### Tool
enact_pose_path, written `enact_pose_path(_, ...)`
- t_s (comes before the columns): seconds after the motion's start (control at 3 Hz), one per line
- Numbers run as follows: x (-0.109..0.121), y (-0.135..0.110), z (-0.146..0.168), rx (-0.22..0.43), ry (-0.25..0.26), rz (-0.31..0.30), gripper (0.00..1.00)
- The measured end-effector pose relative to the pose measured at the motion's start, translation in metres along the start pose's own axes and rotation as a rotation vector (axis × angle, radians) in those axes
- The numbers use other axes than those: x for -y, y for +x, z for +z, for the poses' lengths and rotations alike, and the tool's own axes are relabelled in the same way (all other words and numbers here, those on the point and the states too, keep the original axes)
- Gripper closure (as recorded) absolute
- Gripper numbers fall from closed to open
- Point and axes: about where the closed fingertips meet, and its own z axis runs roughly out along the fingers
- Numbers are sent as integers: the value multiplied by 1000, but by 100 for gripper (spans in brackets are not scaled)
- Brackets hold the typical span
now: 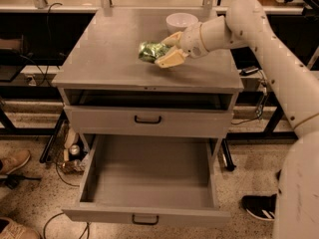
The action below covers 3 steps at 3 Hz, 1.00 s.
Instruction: Pick green can from middle drawer and place on counter
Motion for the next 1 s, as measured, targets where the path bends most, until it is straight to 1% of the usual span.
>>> enact_pose_path(0.33,6,1,15,4,-4,0,81)
enact_pose_path(1.0,15,2,29,1,-12,1,35)
